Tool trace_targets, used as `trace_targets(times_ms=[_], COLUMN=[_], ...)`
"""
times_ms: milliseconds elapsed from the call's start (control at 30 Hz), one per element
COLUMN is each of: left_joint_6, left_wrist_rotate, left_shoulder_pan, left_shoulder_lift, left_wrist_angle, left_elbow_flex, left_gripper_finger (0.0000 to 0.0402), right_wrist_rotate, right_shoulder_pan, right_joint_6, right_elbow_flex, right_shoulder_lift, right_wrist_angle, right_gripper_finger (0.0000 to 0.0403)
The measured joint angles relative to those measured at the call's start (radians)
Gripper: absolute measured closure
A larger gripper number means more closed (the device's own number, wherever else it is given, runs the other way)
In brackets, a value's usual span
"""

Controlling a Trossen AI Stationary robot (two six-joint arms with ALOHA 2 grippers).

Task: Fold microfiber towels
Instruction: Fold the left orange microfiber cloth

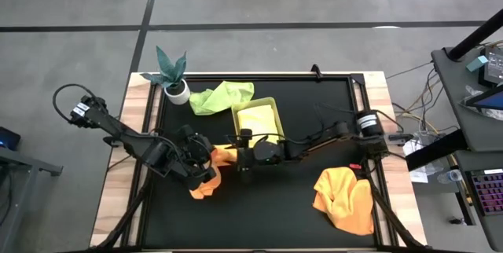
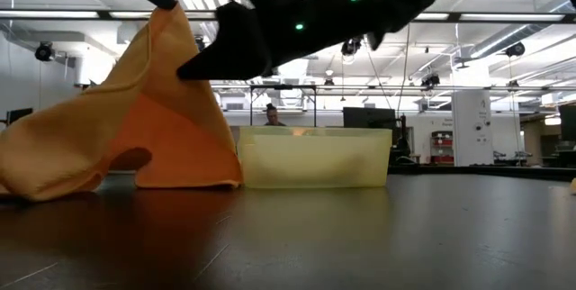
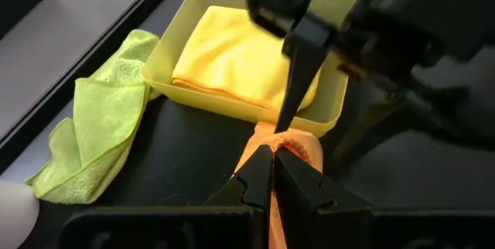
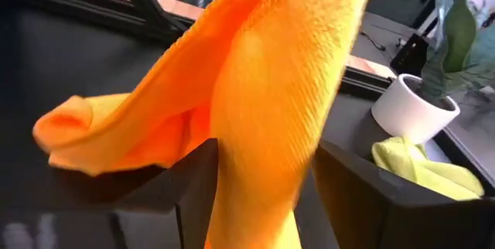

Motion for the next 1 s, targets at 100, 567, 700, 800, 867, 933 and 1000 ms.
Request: trace_targets(times_ms=[100, 567, 700, 800, 867, 933, 1000], left_joint_6=[0.0, 0.075, 0.08, 0.079, 0.086, 0.127, 0.18], left_wrist_rotate=[0.0, 0.047, 0.13, 0.268, 0.365, 0.422, 0.452], left_shoulder_pan=[0.0, 0.0, 0.0, -0.002, -0.01, -0.03, -0.05], left_shoulder_lift=[0.0, -0.002, -0.002, -0.002, 0.007, 0.02, 0.037], left_wrist_angle=[0.0, 0.002, 0.009, 0.039, 0.09, 0.198, 0.345], left_elbow_flex=[0.0, -0.003, -0.025, -0.048, -0.071, -0.11, -0.16], left_gripper_finger=[0.0402, 0.0327, 0.0269, 0.0237, 0.0224, 0.022, 0.0219], right_wrist_rotate=[0.001, -0.168, -0.211, -0.242, -0.243, -0.243, -0.245], right_shoulder_pan=[0.0, 0.012, 0.018, 0.022, 0.033, 0.049, 0.063], right_joint_6=[0.015, 0.11, 0.192, 0.271, 0.286, 0.287, 0.298], right_elbow_flex=[0.048, 0.07, 0.07, 0.062, 0.048, 0.027, 0.003], right_shoulder_lift=[0.031, -0.19, -0.3, -0.353, -0.364, -0.366, -0.366], right_wrist_angle=[-0.033, -0.442, -0.672, -0.801, -0.849, -0.862, -0.855], right_gripper_finger=[0.0219, 0.0394, 0.0394, 0.0394, 0.0394, 0.0394, 0.0394])
